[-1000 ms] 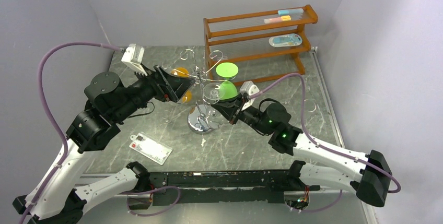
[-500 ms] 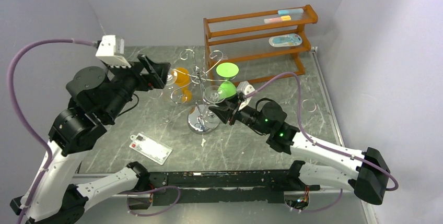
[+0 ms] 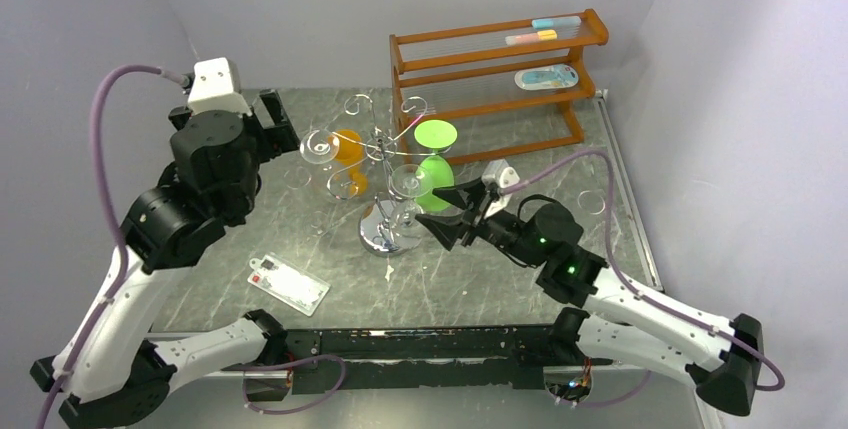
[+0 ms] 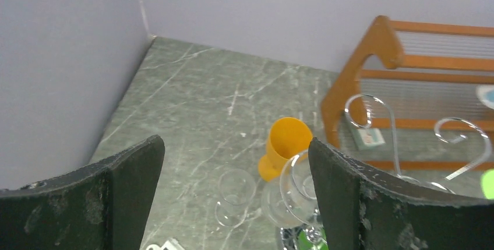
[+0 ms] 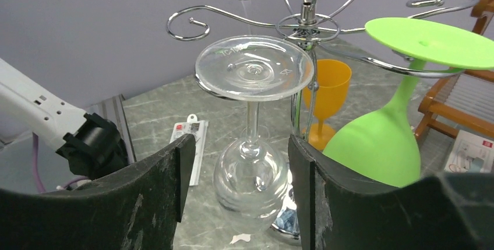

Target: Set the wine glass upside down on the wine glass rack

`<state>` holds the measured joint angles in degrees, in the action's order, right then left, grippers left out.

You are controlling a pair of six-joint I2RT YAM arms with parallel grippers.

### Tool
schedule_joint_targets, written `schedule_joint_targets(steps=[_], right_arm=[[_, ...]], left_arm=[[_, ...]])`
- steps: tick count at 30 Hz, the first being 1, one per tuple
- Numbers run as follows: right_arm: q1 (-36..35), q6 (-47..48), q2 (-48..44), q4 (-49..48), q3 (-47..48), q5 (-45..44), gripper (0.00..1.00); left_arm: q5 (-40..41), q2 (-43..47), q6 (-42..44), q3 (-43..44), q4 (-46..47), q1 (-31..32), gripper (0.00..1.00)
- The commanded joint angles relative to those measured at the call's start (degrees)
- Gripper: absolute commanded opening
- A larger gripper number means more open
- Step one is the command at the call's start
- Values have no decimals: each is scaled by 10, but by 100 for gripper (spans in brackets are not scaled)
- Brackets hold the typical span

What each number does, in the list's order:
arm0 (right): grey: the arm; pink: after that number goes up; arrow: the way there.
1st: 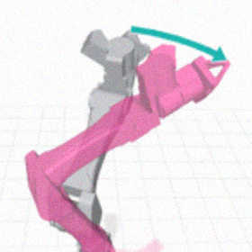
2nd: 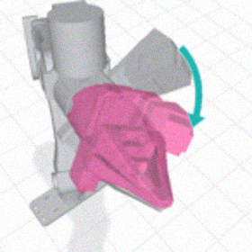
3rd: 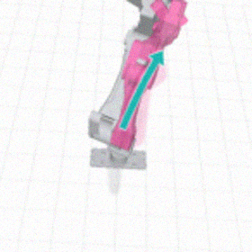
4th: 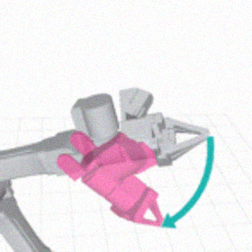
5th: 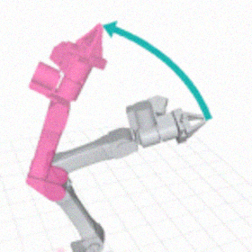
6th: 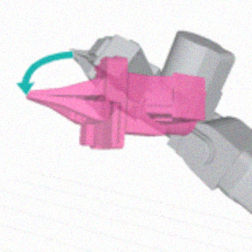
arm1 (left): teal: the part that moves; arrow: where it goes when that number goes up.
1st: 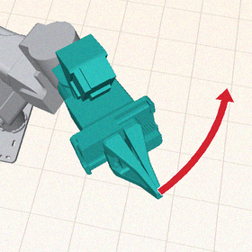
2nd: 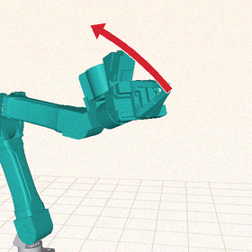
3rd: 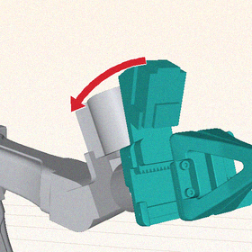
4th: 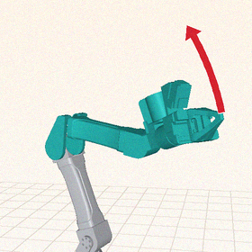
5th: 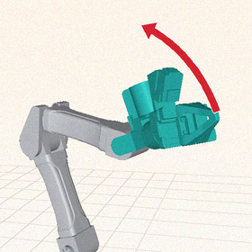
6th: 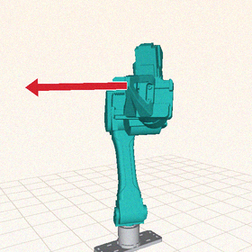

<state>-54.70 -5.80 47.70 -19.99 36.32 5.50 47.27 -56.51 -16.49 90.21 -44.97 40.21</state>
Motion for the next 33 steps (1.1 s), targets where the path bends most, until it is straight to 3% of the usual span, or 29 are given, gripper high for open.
schedule_joint_targets(steps=[1, 6, 10, 14, 16, 22, 28, 33], right_arm=[[2, -10, -49, 66, 0, -17, 63], [3, -33, -89, 92, -3, -47, 63], [3, -56, -104, 118, 8, -99, 63], [2, -79, -110, 135, 14, -122, 63], [2, -100, -107, 146, 19, -149, 63], [3, -196, -108, 211, 42, -243, 62], [3, -206, -127, 247, 43, -252, 62], [3, -207, -120, 258, 47, -252, 62]], left_arm=[[95, -27, 15, 2, 6, -6, 97], [32, -74, 32, 3, 57, -76, 97], [-85, -136, 16, 27, 45, -214, 97], [-293, -153, -8, 10, 58, -403, 89], [-386, -156, -14, -11, 48, -452, 86], [-545, -96, -16, -151, 46, -472, 84], [-553, -50, 3, -220, 27, -471, 85], [-610, -35, 1, -262, 48, -471, 73]])
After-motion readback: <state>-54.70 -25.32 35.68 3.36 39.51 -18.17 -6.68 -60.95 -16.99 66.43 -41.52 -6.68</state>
